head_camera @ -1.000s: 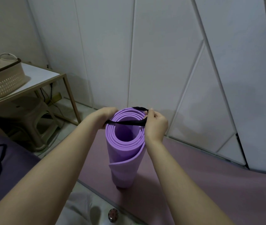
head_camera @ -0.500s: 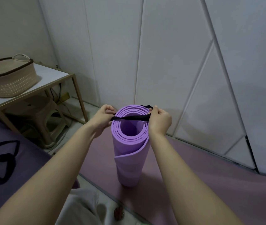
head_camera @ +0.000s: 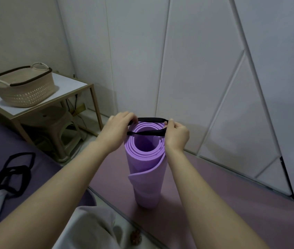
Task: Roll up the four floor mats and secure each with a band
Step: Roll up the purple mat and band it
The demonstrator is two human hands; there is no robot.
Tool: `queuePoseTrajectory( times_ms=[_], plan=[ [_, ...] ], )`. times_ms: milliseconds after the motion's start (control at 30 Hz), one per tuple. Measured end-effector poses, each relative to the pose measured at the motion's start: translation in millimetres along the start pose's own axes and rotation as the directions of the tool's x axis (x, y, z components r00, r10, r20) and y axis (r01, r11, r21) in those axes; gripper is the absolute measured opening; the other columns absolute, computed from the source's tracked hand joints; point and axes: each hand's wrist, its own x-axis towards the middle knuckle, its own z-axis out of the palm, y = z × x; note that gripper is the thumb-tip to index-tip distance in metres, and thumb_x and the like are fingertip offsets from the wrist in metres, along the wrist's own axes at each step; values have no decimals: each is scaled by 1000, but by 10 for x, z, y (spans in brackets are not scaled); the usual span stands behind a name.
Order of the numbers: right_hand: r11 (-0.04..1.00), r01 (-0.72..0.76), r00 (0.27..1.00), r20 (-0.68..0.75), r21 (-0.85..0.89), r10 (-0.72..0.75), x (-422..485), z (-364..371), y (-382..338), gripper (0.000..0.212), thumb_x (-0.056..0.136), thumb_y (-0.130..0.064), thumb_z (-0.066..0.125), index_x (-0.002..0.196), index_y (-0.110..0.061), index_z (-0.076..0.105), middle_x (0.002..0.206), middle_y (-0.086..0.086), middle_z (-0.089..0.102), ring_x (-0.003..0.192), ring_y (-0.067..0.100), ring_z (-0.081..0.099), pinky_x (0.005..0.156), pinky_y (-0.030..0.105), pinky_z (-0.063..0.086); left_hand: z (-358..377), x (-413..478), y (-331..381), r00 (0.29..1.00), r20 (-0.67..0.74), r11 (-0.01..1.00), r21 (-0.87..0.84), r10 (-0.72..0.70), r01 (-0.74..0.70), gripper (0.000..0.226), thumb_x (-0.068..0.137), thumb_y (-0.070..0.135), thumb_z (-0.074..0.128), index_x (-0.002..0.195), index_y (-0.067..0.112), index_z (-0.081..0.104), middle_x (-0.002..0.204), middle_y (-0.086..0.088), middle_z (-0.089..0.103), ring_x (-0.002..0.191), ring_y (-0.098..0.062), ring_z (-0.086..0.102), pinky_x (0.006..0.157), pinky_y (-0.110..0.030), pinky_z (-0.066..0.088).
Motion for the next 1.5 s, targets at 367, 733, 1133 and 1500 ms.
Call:
queuePoseTrajectory(
  times_ms=[367,733,1133,1500],
  plan=[
    [990,-71,992,-97,122,83,-242,93,33,35,98,-15,44,85,0,72,77,13,68,71,19,54,61,25,32,-116,373,125,894,345,854,-332,-286,401,45,84,-17,30,112,4,59,112,-11,63,103,-24,59,76,-24,48],
    [871,-363,908,-84,331,410,-133,-66,-18,28,89,-13,52,66,-3,64,60,2,56,60,20,50,62,30,39,58,213,323,710,407,232,-751,-574,618,37,92,-10,25,92,5,59,76,-10,60,58,-18,55,42,-19,48],
    [640,-486,822,61,594,567,-99,-139,15,37,97,-16,43,60,-13,51,58,0,55,52,16,50,51,26,43,209,242,394,820,276,514,-668,-501,538,37,88,2,32,90,13,67,91,-4,67,86,-21,61,79,-33,51],
    [268,-535,715,260,801,649,-12,-111,137,38,97,-4,33,60,-12,43,64,1,50,59,17,47,61,26,45,203,214,356,857,341,659,-549,-386,515,23,90,19,46,70,15,57,75,-3,58,74,-21,48,71,-32,38]
  ],
)
